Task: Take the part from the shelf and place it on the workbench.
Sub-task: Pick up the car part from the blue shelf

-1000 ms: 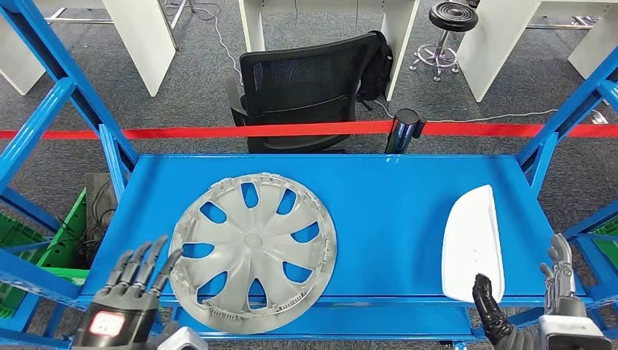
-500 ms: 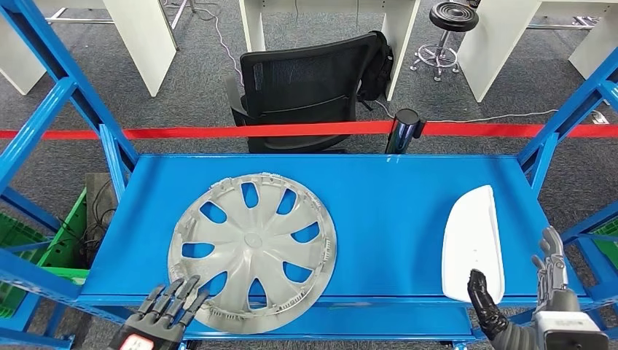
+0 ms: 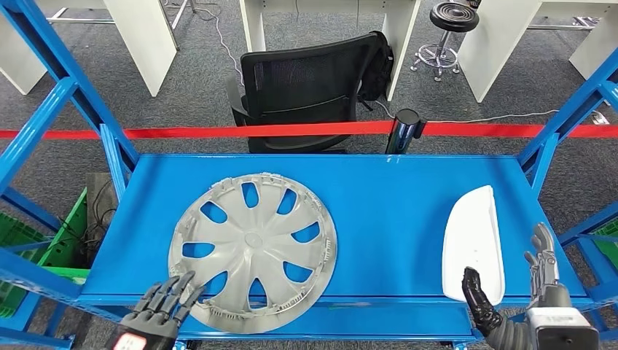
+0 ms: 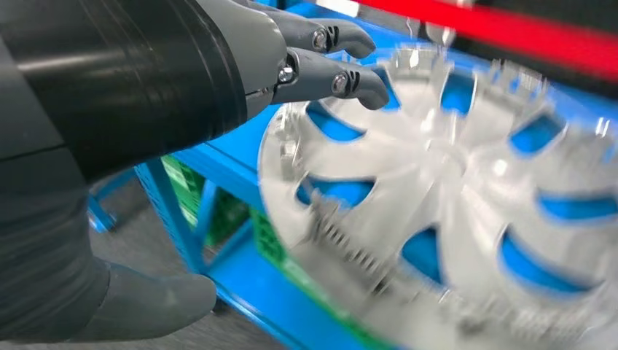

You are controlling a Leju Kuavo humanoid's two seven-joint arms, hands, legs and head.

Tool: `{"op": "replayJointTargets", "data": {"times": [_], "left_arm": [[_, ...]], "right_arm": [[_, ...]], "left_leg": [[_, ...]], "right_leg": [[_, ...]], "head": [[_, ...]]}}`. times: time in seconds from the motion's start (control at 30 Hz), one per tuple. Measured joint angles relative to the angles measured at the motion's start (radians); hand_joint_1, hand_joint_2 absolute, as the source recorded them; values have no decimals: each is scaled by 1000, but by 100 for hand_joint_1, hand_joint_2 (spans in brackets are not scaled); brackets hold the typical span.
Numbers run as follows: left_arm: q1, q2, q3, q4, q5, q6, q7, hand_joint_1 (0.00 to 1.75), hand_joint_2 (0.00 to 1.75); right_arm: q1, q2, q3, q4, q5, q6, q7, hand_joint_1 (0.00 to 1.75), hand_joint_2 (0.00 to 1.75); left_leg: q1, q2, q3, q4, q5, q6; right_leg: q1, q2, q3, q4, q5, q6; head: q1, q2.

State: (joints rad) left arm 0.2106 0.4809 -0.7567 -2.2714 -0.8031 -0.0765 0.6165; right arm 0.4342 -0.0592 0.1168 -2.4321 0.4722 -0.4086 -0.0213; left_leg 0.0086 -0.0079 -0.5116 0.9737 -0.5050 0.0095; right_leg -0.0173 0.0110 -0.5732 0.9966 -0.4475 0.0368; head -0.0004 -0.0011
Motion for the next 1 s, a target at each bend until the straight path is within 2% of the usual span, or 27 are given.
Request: {"op": "replayJointTargets", "data": {"times": [0.27,0.4,0.6,1.0], "left_arm": [[-106,1,-85,60,178,198,0,0,175],[-142,1,-136,110,217,256,0,0,175],[-162,1,-185,160,224,271,0,0,175],[-172,0,-225,211,212,257,0,0,175]], "right_arm": [[-46,0,7,20,-2,23,6,0,175],[-60,0,12,33,-1,23,4,0,175],[-66,1,13,46,0,22,0,0,175],[-71,1,14,60,0,35,-1,0,175]], "left_leg": [[0,0,0,0,0,0],[0,0,0,0,0,0],[0,0,0,0,0,0],[0,0,0,0,0,0]], "right_leg": [[0,0,0,0,0,0],[0,0,0,0,0,0],[0,0,0,0,0,0],[0,0,0,0,0,0]], "head": [[-1,0],[0,0],[0,0],[-1,0]]}}
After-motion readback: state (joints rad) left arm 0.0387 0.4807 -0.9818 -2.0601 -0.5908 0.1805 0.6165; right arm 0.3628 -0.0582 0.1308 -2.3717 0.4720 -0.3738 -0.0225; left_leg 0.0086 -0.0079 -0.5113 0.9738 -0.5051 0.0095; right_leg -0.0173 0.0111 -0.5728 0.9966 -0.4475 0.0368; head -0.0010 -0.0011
